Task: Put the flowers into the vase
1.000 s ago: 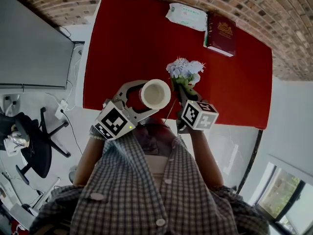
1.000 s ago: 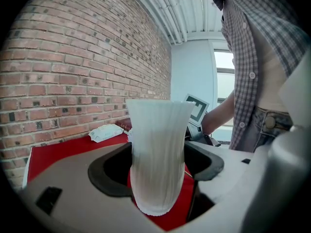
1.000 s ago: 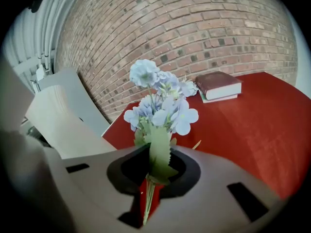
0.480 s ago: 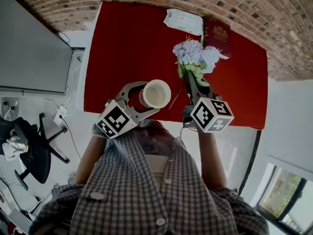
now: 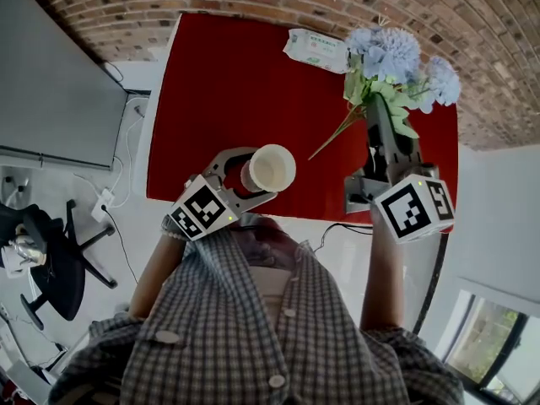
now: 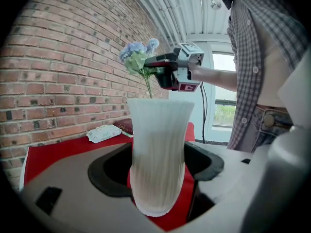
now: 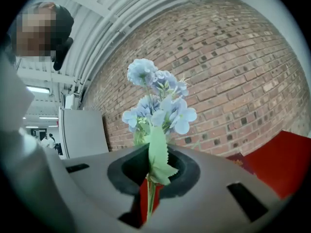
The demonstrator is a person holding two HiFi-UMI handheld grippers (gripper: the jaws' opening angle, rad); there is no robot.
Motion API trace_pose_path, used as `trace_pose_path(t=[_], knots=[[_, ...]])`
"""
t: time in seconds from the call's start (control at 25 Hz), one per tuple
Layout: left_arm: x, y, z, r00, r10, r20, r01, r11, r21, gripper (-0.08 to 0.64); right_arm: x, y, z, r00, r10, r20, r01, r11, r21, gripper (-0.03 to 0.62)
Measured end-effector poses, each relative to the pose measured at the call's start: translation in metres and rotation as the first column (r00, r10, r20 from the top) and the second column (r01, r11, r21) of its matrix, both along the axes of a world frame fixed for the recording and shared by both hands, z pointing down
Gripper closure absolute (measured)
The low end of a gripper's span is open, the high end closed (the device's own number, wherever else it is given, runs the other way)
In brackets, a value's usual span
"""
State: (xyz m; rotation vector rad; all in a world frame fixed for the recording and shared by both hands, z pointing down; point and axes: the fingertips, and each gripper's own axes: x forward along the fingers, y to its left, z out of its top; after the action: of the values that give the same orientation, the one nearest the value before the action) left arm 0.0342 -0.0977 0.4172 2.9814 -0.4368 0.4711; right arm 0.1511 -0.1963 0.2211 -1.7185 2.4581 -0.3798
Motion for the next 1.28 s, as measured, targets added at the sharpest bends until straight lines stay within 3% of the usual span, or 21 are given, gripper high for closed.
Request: trace_pose_path(t=[0.4, 0.56, 0.64, 0.92, 1.28], knots=[[-0.002, 0.001, -0.001, 1.000, 0.002, -0.018, -0.002, 1.000, -0.007, 0.219, -0.021, 0.022, -0.090, 0.993, -0.107, 0.058, 0.094, 0.977, 0.189, 0.557], [-0.002, 0.001, 0.000, 1.000, -0.002, -0.018, 0.002, 1.000, -0.009, 0.219, -0.042, 0.027, -0.079, 0.971, -0.186, 0.153, 0.160, 0.973, 0.167, 0.558], [-0.002, 0.000, 0.000, 1.000, -0.003, -0.017, 0.003, 1.000, -0.010, 0.219, -0.053, 0.028, -0.061, 0.966, -0.202, 0.160, 0.182, 0.975, 0.131, 0.558], [-0.002, -0.001, 0.001, 1.000, -0.011, -0.019, 0.011, 1.000, -0.014, 0.219, -0.094, 0.045, 0.004, 0.965, -0.262, 0.032, 0.259, 0.963, 0.069, 0.558], [-0.003, -0.001, -0.001, 1.000, -0.017, -0.025, 0.017, 1.000, -0.020, 0.218, -0.133, 0.078, 0.064, 0.919, -0.344, -0.191, 0.356, 0.934, 0.031, 0.557]])
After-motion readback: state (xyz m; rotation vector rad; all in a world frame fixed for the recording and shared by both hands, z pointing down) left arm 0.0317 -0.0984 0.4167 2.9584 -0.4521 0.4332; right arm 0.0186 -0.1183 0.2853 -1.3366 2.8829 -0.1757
